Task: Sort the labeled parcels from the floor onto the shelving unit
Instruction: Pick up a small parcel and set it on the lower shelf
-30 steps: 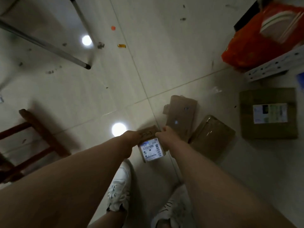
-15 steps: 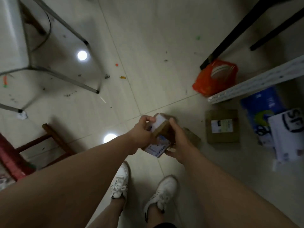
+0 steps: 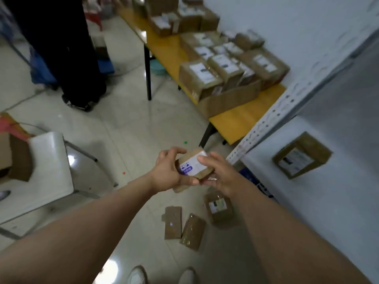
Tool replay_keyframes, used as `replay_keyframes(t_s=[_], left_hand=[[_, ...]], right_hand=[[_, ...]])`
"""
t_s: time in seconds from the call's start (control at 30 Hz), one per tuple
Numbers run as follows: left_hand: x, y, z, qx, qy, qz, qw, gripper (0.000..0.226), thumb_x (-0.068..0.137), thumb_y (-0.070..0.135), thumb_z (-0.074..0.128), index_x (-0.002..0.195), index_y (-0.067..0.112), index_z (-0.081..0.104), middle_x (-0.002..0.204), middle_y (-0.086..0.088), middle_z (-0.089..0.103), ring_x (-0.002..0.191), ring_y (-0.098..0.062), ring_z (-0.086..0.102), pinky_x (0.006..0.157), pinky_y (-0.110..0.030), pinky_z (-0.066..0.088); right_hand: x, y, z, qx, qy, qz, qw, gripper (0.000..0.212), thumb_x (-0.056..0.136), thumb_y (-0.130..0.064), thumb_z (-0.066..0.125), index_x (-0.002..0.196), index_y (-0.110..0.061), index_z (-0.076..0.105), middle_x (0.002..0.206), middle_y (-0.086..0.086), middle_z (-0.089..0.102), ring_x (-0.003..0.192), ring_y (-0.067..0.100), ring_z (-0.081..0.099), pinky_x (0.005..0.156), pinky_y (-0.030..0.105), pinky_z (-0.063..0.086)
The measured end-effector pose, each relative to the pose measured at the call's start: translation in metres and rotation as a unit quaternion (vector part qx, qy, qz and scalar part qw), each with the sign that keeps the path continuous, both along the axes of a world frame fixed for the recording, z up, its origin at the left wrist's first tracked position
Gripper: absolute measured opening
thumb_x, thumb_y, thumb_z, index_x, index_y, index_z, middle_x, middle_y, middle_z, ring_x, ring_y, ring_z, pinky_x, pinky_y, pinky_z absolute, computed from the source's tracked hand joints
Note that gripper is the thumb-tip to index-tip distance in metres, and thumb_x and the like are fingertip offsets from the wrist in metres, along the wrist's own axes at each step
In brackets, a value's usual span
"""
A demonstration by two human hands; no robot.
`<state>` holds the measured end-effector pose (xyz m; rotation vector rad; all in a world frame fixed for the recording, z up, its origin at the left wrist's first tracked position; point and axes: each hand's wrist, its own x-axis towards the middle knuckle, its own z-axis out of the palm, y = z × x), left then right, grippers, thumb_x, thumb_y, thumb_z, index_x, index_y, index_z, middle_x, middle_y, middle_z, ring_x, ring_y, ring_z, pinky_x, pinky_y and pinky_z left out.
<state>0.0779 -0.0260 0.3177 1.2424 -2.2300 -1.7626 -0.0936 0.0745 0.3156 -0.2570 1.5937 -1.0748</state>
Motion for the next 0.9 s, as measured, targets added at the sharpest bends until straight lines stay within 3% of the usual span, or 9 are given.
replay_keyframes(t_s=[0.1, 0.17, 0.27, 0.37, 0.5, 0.6, 0.73, 0.8, 0.9], left_hand=[[0.001, -0.016, 0.068, 0.158, 0.05, 0.047, 0.985, 0.094, 0.057, 0.057, 0.085, 0.136, 0.027, 0.044, 0.132, -0.009, 0.049, 0.105, -0.021, 0.056, 0.09, -0.04, 0.052], [0.001, -0.025, 0.102, 0.271, 0.047, 0.053, 0.96, 0.087, 0.066, 0.074, 0.068, 0.128, 0.015, 0.054, 0.11, -0.014, 0.067, 0.097, -0.027, 0.062, 0.095, -0.05, 0.047], [-0.001, -0.029, 0.138, 0.393, 0.055, -0.018, 0.918, 0.071, 0.079, 0.066, 0.06, 0.123, 0.011, 0.062, 0.112, -0.016, 0.067, 0.108, -0.033, 0.061, 0.1, -0.054, 0.047], [-0.009, -0.025, 0.165, 0.372, 0.12, -0.047, 0.919, 0.078, 0.071, 0.032, 0.082, 0.139, 0.008, 0.05, 0.127, -0.017, 0.062, 0.119, -0.033, 0.057, 0.109, -0.054, 0.039], [-0.023, -0.013, 0.196, 0.214, 0.217, -0.014, 0.952, 0.12, 0.058, -0.003, 0.086, 0.153, 0.034, 0.022, 0.139, -0.003, 0.049, 0.116, -0.027, 0.056, 0.08, -0.039, 0.058], [-0.033, -0.005, 0.208, 0.203, 0.262, -0.066, 0.941, 0.121, 0.058, 0.006, 0.09, 0.154, 0.032, 0.022, 0.143, 0.0, 0.046, 0.117, -0.025, 0.056, 0.083, -0.035, 0.056], [-0.04, 0.002, 0.219, 0.343, 0.219, -0.153, 0.901, 0.081, 0.073, 0.075, 0.062, 0.134, 0.021, 0.06, 0.125, -0.011, 0.066, 0.108, -0.032, 0.062, 0.091, -0.05, 0.05], [-0.044, 0.007, 0.217, 0.347, 0.185, -0.176, 0.903, 0.065, 0.08, 0.062, 0.065, 0.127, 0.018, 0.065, 0.108, -0.013, 0.07, 0.093, -0.029, 0.065, 0.09, -0.053, 0.052], [-0.054, 0.02, 0.217, 0.368, 0.235, -0.197, 0.878, 0.063, 0.077, 0.022, 0.077, 0.134, 0.009, 0.054, 0.112, -0.015, 0.069, 0.098, -0.027, 0.068, 0.09, -0.044, 0.056]], right_hand=[[-0.011, 0.013, 0.071, -0.073, -0.018, 0.006, 0.997, 0.056, 0.089, -0.023, 0.073, 0.139, -0.015, 0.05, 0.128, 0.012, 0.064, 0.108, 0.025, 0.068, 0.077, 0.038, 0.061], [-0.014, 0.02, 0.109, -0.123, -0.031, 0.024, 0.992, 0.048, 0.088, -0.014, 0.07, 0.134, -0.01, 0.055, 0.119, 0.013, 0.068, 0.102, 0.024, 0.07, 0.076, 0.036, 0.06], [-0.015, 0.031, 0.158, -0.182, -0.049, 0.047, 0.981, 0.05, 0.083, -0.007, 0.067, 0.132, -0.015, 0.058, 0.121, 0.015, 0.069, 0.107, 0.03, 0.069, 0.083, 0.041, 0.06], [-0.019, 0.049, 0.188, -0.189, -0.054, 0.005, 0.981, 0.076, 0.077, -0.006, 0.076, 0.145, -0.027, 0.048, 0.142, 0.016, 0.055, 0.123, 0.038, 0.059, 0.097, 0.055, 0.054], [-0.012, 0.076, 0.216, -0.129, -0.015, -0.028, 0.991, 0.065, 0.061, -0.047, 0.09, 0.12, -0.029, 0.07, 0.133, 0.01, 0.06, 0.124, 0.033, 0.057, 0.092, 0.063, 0.053], [-0.013, 0.089, 0.231, -0.152, 0.023, -0.051, 0.987, 0.064, 0.072, -0.015, 0.087, 0.13, -0.028, 0.061, 0.132, 0.012, 0.061, 0.117, 0.033, 0.063, 0.091, 0.058, 0.055], [-0.022, 0.108, 0.257, -0.209, 0.084, -0.009, 0.974, 0.094, 0.064, 0.026, 0.067, 0.132, -0.038, 0.055, 0.136, 0.009, 0.061, 0.119, 0.032, 0.063, 0.093, 0.046, 0.056], [-0.029, 0.12, 0.268, -0.209, 0.105, 0.013, 0.972, 0.1, 0.065, 0.032, 0.061, 0.132, -0.042, 0.055, 0.138, 0.008, 0.058, 0.113, 0.028, 0.066, 0.08, 0.039, 0.057], [-0.037, 0.139, 0.279, -0.197, 0.116, 0.015, 0.973, 0.106, 0.071, 0.034, 0.051, 0.131, -0.053, 0.056, 0.141, 0.001, 0.052, 0.106, 0.028, 0.066, 0.077, 0.037, 0.052]])
